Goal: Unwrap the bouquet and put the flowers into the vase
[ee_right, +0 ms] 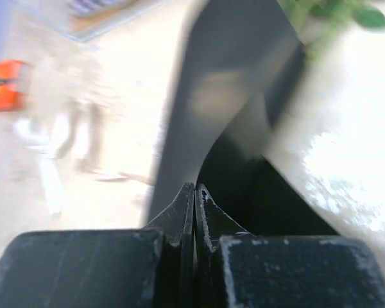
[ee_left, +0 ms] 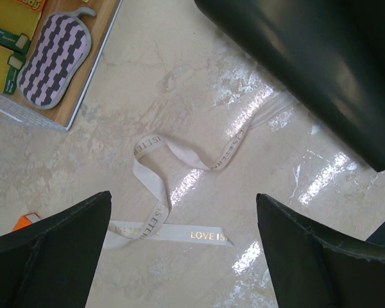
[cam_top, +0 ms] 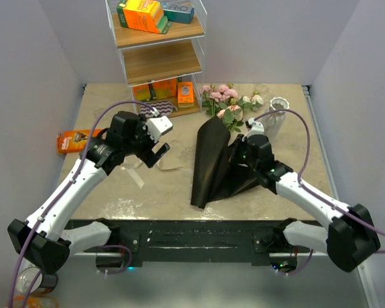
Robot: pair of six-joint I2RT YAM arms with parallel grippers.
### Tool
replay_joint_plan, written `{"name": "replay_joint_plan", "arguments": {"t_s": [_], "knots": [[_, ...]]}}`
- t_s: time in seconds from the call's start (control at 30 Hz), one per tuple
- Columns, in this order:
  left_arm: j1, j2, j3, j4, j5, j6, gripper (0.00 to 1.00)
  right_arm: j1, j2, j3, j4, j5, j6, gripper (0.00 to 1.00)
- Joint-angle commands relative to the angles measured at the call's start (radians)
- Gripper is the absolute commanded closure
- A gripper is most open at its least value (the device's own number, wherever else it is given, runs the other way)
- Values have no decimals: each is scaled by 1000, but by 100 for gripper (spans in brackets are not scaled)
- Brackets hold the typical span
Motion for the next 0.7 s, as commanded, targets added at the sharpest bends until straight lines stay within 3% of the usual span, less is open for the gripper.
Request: {"name": "replay_joint_plan", "arguments": {"t_s": [0.0,0.33,0.67], "knots": [[1,-19,0,18,2,-16,1,11,-132,34,12,-78,-78,100],[1,-18,15,11,-6,-17,1,67,-289,55,-35,-205,-135,100],[1,-10,21,17,-31,-25,1,328,-267,198,-121,-112,-183,100]]}}
